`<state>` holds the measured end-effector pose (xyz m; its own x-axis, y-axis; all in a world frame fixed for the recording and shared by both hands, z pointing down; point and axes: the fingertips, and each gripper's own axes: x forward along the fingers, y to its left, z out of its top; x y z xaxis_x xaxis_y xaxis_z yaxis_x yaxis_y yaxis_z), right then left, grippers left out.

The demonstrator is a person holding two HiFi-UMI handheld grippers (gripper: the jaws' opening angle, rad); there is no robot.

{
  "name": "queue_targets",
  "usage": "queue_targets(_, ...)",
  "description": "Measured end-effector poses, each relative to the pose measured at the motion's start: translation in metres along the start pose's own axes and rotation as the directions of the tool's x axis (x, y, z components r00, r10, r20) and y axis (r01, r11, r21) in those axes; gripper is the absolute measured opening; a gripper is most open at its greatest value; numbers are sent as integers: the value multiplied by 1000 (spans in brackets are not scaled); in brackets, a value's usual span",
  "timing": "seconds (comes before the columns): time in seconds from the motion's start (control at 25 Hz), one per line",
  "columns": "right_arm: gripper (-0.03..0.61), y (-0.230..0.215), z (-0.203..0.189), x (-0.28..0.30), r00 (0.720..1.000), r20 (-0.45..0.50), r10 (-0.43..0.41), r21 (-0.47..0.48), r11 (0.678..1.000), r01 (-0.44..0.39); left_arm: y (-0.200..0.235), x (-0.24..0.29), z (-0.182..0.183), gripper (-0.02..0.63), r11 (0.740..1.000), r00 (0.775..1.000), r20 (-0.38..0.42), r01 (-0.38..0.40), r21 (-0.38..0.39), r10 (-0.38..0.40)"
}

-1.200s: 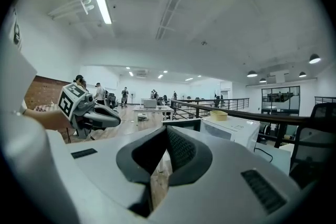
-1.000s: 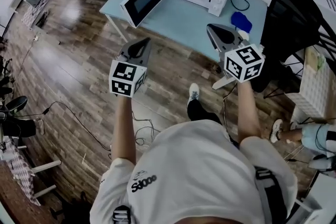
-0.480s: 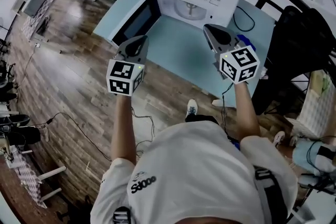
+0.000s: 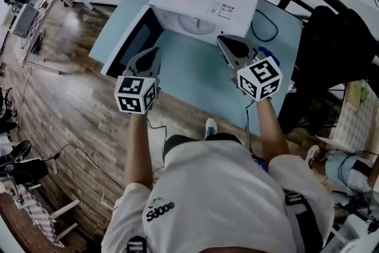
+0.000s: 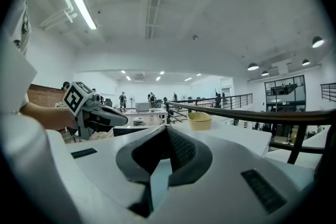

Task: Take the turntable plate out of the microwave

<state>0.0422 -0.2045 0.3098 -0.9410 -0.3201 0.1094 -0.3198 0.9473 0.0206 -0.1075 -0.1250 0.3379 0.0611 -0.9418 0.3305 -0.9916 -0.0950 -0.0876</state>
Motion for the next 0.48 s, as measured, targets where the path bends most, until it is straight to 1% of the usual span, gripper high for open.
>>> queue_targets(0.16, 6, -17, -23, 11, 998, -51, -23, 31, 999, 25, 20, 33, -5, 17, 999, 999, -12, -39, -9, 39)
queue_targets(0.24, 6, -25, -30, 18, 997, -65, -50, 43, 998, 53, 30, 49, -9, 17, 999, 999, -20, -33, -20, 33)
queue_targets(0.32, 6, -31, -35, 25, 993, -78, -94, 47, 994, 98, 35, 67, -12, 17, 998, 999, -15, 29, -47, -30)
queue_targets(0.4, 6, -37, -38, 33, 987, -85, -136, 52, 989, 140, 42, 86, -12, 17, 990, 995, 4, 104, -90, -104)
queue_targets(0.48, 6, -41, -40, 43, 981, -83, -174, 59, 982, 179, 56, 104, -12, 17, 981, 988, 24, 153, -120, -151)
